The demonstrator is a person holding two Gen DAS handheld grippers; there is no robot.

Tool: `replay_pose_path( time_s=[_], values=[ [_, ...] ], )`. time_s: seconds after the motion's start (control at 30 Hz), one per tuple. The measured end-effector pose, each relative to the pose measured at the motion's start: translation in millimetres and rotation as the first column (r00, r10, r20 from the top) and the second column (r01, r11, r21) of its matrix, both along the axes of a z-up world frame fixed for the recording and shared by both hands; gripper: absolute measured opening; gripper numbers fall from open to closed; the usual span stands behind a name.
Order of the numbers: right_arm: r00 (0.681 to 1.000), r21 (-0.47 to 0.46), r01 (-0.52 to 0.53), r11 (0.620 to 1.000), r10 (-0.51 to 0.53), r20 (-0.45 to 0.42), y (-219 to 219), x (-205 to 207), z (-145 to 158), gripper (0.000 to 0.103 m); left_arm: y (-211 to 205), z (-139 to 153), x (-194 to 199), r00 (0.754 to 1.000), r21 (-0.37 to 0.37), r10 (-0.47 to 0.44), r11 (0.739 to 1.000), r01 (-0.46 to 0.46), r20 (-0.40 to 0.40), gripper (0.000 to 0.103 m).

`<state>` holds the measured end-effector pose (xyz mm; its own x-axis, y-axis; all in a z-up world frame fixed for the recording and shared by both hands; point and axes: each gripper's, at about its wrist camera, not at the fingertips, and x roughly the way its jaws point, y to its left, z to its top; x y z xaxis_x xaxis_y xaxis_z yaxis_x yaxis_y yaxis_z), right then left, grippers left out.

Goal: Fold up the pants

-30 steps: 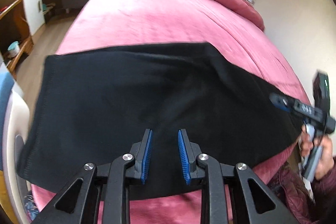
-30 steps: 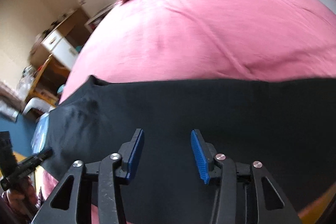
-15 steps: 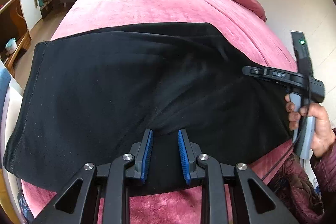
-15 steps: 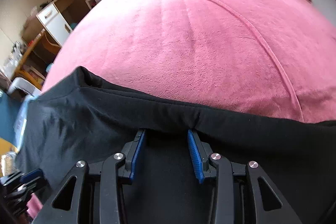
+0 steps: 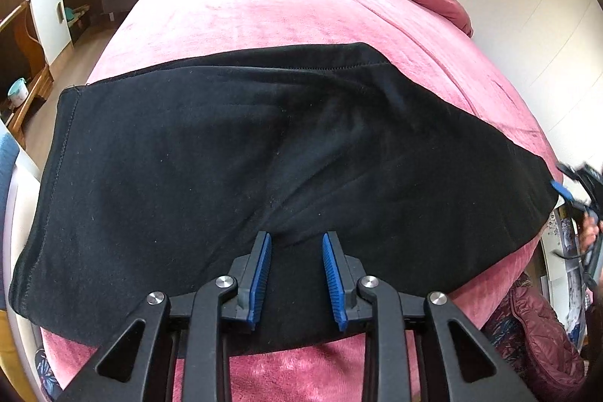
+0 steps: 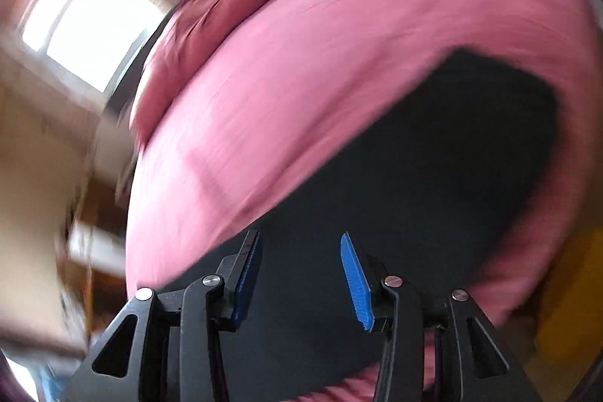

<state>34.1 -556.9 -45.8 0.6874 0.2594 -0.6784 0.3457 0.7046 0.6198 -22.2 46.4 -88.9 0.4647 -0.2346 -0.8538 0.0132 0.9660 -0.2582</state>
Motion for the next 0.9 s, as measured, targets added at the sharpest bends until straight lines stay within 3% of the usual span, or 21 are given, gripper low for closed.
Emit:
replay_pose_path(
  time_s=[0.13,0.23,0.53,0.77,0.83,0.87,0.9],
  values=[
    [0.972,0.112,0.233,0.966,-0.234,-0.003,-73,-58,-21,0.045,-4,0,6,1.0,0.006,0.006,1.0,-0.006,-0.013,0.029],
    [0.95,0.182,0.31,0.933,-0.309,-0.031,-99,-78,-43,0.045,-9,3,10,1.0,0.021,0.005,1.0,-0.005,-0.018,0.029],
    [0.93,0.292,0.361,0.886,-0.364,-0.043,-108,-66,-87,0.045,-31,11,13,1.0,0.053,-0.01,0.999,0.011,-0.021,0.029],
    [0.928,0.305,0.359,0.882,-0.372,-0.016,-127,-40,-96,0.045,-53,4,21,0.998,0.074,-0.042,0.996,0.046,-0.044,0.031],
    [0.932,0.27,0.354,0.896,-0.36,-0.026,-126,-29,-91,0.032,-58,4,24,0.998,0.076,-0.046,0.996,0.05,-0.044,0.032],
    [0.937,0.248,0.345,0.905,-0.348,-0.034,-124,-25,-87,0.019,-60,4,26,0.998,0.074,-0.047,0.996,0.05,-0.046,0.032],
    [0.944,0.234,0.327,0.916,-0.328,-0.033,-122,-22,-82,0.016,-62,4,27,0.998,0.072,-0.049,0.996,0.052,-0.048,0.032]
  ],
)
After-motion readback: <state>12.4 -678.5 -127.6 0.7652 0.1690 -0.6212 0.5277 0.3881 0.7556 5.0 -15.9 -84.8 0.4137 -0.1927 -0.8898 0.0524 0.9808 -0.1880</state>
